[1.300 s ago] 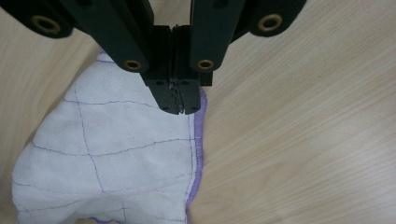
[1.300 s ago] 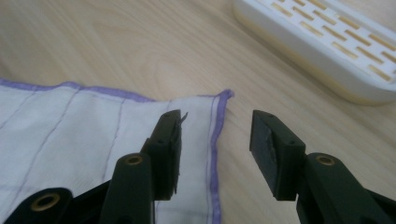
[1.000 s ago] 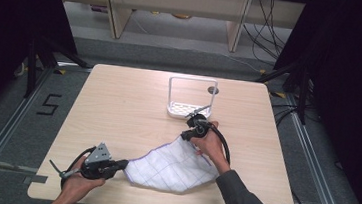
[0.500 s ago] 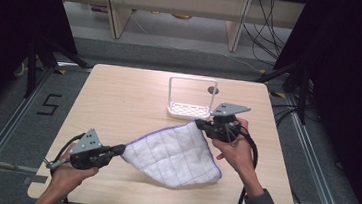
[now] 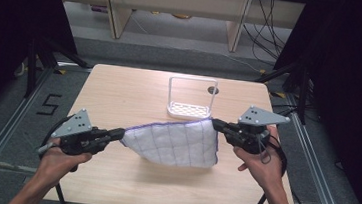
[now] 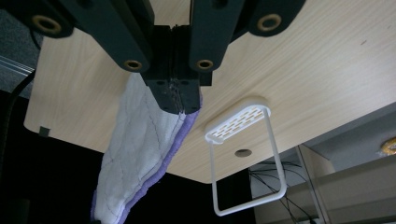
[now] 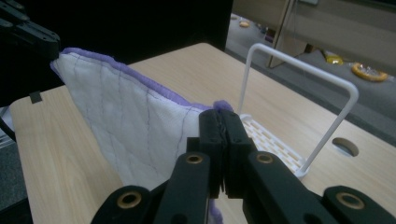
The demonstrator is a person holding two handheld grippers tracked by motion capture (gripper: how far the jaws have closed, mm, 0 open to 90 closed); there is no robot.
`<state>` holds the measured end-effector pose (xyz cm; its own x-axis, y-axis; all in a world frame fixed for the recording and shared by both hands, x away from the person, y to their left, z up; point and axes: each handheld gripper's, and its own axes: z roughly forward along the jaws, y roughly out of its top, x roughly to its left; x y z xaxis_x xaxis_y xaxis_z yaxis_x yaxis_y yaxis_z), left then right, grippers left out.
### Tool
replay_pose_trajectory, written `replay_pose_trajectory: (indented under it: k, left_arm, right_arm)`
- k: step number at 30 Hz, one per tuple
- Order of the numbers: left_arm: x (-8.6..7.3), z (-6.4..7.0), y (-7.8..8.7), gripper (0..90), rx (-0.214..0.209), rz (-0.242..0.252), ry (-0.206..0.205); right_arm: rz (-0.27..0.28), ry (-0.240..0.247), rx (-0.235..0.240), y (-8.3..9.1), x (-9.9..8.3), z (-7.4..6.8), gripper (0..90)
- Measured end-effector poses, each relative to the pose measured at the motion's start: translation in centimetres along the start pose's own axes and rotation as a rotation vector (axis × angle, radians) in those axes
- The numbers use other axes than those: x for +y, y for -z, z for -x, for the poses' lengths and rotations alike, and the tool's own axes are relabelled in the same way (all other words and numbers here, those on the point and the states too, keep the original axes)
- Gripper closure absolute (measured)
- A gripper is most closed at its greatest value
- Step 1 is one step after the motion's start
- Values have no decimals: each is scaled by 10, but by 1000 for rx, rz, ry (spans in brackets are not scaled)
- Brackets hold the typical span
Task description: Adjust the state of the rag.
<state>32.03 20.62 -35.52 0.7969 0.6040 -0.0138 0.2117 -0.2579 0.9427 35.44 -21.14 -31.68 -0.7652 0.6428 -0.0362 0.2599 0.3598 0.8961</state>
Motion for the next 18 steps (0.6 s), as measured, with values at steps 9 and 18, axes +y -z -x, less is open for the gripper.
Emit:
replay_pose_trajectory:
  k: [9, 18]
  left_arm:
    - [46, 11, 18, 884, -69, 35, -8]
    - [41, -22, -44, 883, -86, -55, 90]
  right_arm:
    - [64, 41, 16, 43, 22, -17, 893]
    - [-29, -34, -43, 18, 9, 13, 893]
